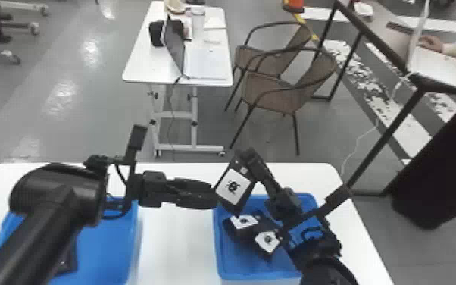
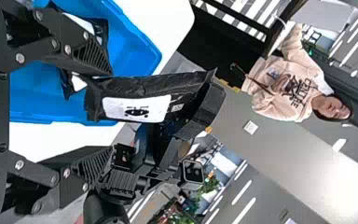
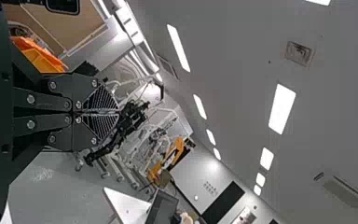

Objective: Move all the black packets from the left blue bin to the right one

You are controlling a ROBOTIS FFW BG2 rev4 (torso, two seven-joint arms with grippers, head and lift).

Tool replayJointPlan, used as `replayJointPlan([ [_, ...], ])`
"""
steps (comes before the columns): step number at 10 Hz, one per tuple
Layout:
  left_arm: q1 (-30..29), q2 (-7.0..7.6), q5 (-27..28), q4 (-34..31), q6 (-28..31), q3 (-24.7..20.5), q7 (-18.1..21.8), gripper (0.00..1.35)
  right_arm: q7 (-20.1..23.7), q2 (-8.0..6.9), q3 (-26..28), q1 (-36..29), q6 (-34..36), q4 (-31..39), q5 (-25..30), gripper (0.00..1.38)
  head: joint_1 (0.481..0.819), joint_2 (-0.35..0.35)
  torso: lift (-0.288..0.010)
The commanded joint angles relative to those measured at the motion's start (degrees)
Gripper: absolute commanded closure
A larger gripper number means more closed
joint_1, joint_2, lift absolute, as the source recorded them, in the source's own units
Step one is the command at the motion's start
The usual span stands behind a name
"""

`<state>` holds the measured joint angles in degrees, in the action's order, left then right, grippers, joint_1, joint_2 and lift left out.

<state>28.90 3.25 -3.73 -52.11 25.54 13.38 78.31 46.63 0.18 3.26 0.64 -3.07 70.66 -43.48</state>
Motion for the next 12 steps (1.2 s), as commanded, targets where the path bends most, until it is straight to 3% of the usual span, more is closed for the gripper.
replayJointPlan([
  [1,-1.7,0.18,-0.5,0.0,0.4,-2.1,-0.8,0.19,-0.4,0.00,2.2,1.1,-1.3,-4.7,0.9,1.28,0.695,-0.176,0.000],
  [4,-4.6,0.44,-0.9,-0.9,0.2,-5.6,-0.9,0.14,-1.5,0.08,7.2,2.0,-2.9,-11.9,2.1,1.28,0.695,-0.201,0.000],
  [9,-11.5,1.67,-0.9,-11.1,3.6,-14.7,-2.3,0.13,-7.3,2.37,9.2,2.5,-4.1,-19.9,2.3,1.28,0.695,-0.230,0.000],
  [10,-13.0,1.76,-1.0,-13.5,4.3,-16.7,-3.3,0.06,-8.2,2.46,9.6,2.4,-4.0,-20.1,2.0,1.07,0.695,-0.228,0.000],
  [11,-14.6,1.76,-1.3,-16.2,5.2,-19.0,-4.6,0.00,-8.6,2.63,9.6,2.1,-4.0,-19.1,2.4,0.61,0.695,-0.222,0.000],
  [12,-15.7,2.02,-1.7,-18.0,5.9,-20.7,-5.4,0.00,-11.0,2.55,9.6,0.3,-4.0,-15.6,4.0,0.34,0.695,-0.210,0.000],
])
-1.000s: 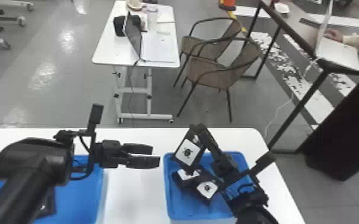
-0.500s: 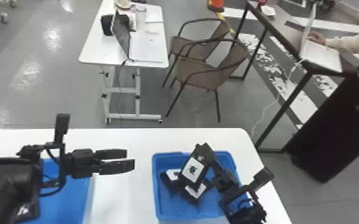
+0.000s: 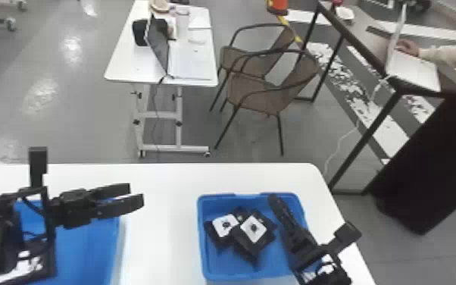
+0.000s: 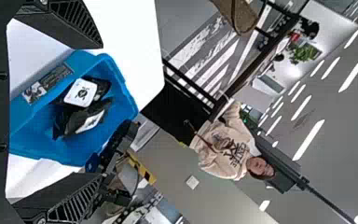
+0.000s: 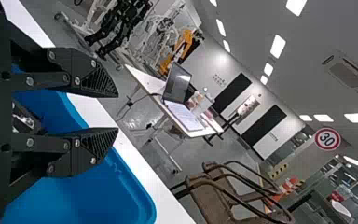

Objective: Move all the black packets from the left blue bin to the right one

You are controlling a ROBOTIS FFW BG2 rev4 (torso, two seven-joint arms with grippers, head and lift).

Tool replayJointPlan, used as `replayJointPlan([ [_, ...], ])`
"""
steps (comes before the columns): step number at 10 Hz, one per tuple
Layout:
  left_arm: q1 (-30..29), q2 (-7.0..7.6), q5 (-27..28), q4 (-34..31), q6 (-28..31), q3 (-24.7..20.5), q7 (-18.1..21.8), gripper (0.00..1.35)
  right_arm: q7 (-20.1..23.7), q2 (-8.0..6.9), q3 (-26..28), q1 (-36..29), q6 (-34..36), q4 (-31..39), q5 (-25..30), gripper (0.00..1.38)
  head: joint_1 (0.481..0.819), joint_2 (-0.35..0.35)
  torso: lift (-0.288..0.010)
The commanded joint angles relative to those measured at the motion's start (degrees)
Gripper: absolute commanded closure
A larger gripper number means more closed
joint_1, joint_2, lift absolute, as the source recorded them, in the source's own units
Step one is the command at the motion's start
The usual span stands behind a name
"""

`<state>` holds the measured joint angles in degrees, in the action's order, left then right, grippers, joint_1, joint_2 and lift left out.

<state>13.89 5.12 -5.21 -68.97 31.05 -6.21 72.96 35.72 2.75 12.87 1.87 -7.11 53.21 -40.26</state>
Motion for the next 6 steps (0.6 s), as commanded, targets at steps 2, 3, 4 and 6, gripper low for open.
replayJointPlan([
  [2,-3.4,1.03,-0.1,-4.9,1.2,-4.2,-1.2,0.00,-6.1,-1.70,-0.1,-6.4,0.0,13.2,6.0,0.05,0.695,-0.196,0.000],
  [3,-5.5,1.47,1.3,-7.8,4.0,-6.1,-2.9,0.17,-6.5,-2.81,0.0,-8.5,0.0,17.9,6.4,0.14,0.695,-0.179,0.000],
  [4,-8.0,1.38,2.0,-10.5,9.1,-8.6,-4.8,0.26,-6.5,-2.81,-0.2,-9.8,0.0,21.4,5.7,0.19,0.695,-0.148,0.000],
  [6,-9.9,1.12,6.3,-13.1,12.5,-14.2,-5.6,0.30,-5.7,-2.81,-0.7,-11.0,0.4,25.5,3.6,0.20,0.695,-0.109,0.000],
])
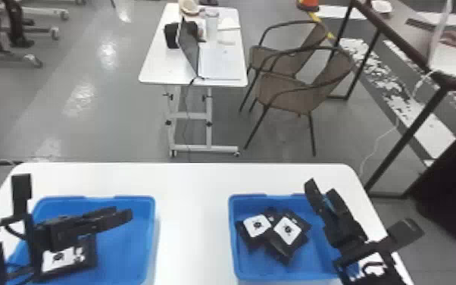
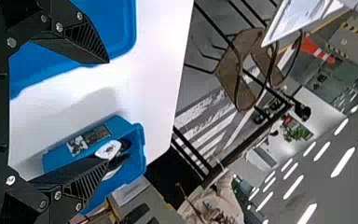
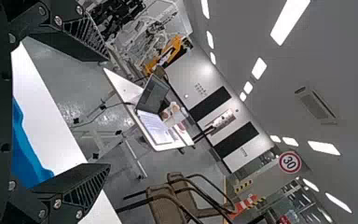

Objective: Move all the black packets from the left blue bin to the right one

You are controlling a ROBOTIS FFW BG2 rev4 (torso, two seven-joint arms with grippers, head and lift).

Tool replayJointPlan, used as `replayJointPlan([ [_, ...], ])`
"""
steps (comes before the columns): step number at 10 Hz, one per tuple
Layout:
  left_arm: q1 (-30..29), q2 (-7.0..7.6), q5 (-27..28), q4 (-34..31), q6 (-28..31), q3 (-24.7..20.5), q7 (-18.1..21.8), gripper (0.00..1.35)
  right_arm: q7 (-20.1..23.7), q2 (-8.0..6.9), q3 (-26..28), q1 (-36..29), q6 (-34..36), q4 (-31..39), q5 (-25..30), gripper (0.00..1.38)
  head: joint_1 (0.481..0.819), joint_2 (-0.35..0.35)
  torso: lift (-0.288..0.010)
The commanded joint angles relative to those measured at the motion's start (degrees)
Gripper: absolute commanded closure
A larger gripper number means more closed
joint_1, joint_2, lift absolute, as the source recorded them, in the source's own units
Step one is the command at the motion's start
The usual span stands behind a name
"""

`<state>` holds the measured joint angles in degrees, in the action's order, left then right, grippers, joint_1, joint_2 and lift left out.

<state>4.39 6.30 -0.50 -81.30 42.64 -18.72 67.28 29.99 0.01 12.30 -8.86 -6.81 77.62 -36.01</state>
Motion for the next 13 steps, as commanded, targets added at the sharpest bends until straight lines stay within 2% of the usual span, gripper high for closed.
replayJointPlan([
  [1,-1.1,-0.50,7.6,-4.2,3.8,-4.2,0.0,0.30,0.4,-0.06,-0.1,-0.2,1.3,2.3,-0.7,0.20,0.695,-0.081,0.000],
  [3,-1.1,-1.29,21.7,-9.8,11.3,-6.7,0.0,0.30,1.3,-0.06,-0.6,0.6,2.0,2.1,-1.7,0.20,0.695,-0.004,0.000],
  [5,-0.8,-1.73,29.7,-11.0,17.3,-4.9,0.0,0.30,1.9,-0.06,-1.1,1.3,2.6,1.2,-2.0,0.20,0.695,0.064,0.000],
  [7,-0.5,-2.34,37.7,-11.2,18.7,-4.3,0.0,0.31,2.3,-0.06,-1.6,1.6,2.8,0.6,-2.5,0.20,0.695,0.090,0.000],
  [8,-0.3,-1.90,40.8,-11.2,18.7,-3.4,0.1,0.30,2.3,-0.06,-1.9,1.5,2.9,0.2,-3.4,0.20,0.695,0.107,0.000],
  [11,0.7,0.56,42.8,-7.6,19.0,-1.6,0.1,0.30,2.4,-0.06,-2.5,1.7,2.9,-0.5,-4.2,0.20,0.695,0.147,0.000],
  [13,2.1,0.56,44.2,-3.1,17.3,-0.8,0.1,0.30,2.5,-0.06,-2.5,1.7,2.9,-0.7,-5.1,0.20,0.695,0.158,0.000],
])
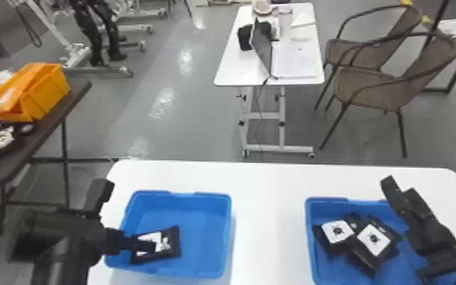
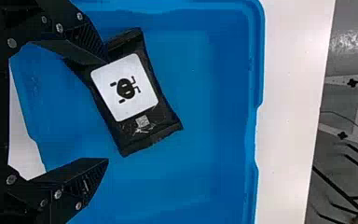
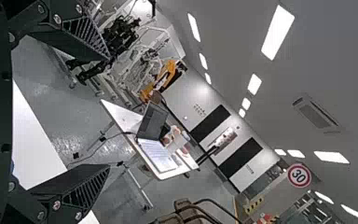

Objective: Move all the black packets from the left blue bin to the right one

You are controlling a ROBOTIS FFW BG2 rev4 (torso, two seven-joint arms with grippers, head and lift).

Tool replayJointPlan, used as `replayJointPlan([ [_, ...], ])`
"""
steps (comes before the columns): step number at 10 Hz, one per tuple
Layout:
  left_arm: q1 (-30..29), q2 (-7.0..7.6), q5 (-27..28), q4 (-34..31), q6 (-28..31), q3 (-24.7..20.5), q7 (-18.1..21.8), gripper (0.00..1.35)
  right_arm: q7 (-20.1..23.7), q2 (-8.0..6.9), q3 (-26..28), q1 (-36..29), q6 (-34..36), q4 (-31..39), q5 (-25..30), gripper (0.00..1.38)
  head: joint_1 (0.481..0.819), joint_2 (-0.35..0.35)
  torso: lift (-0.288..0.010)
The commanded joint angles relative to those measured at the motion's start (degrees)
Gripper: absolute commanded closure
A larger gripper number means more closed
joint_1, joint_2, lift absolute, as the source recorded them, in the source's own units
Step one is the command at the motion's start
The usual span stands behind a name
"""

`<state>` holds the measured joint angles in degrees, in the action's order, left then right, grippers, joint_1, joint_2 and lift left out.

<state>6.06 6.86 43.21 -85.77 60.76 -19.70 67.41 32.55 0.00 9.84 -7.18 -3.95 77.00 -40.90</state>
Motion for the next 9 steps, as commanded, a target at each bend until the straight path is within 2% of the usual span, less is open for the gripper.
replayJointPlan([
  [1,1.4,-0.18,1.3,3.5,-2.8,0.3,-0.1,0.30,0.1,-0.05,-0.1,0.1,0.0,-0.3,-0.5,0.20,0.695,0.158,0.000],
  [3,2.9,-0.09,2.8,5.2,-6.2,1.1,-0.9,0.30,0.7,-0.05,-0.4,0.6,0.0,-0.9,-1.1,0.20,0.695,0.155,0.000],
  [4,4.0,0.53,3.2,7.1,-6.9,2.0,-0.9,0.27,0.8,-0.05,-0.4,0.7,0.0,-1.2,-1.4,0.20,0.695,0.156,0.000],
  [5,4.9,1.32,3.5,8.9,-7.3,3.7,-1.0,0.00,0.9,-0.05,-0.4,0.7,0.0,-1.2,-1.5,0.20,0.695,0.156,0.000],
  [7,6.5,2.28,3.5,13.3,-8.0,5.6,-0.8,0.03,1.0,-0.05,-0.4,0.7,0.0,-1.4,-1.9,0.20,0.695,0.154,0.000],
  [9,8.1,2.11,4.6,18.2,-10.8,5.6,-1.8,0.03,1.5,-0.05,-0.4,0.6,0.0,-1.9,-2.7,0.20,0.695,0.150,0.000],
])
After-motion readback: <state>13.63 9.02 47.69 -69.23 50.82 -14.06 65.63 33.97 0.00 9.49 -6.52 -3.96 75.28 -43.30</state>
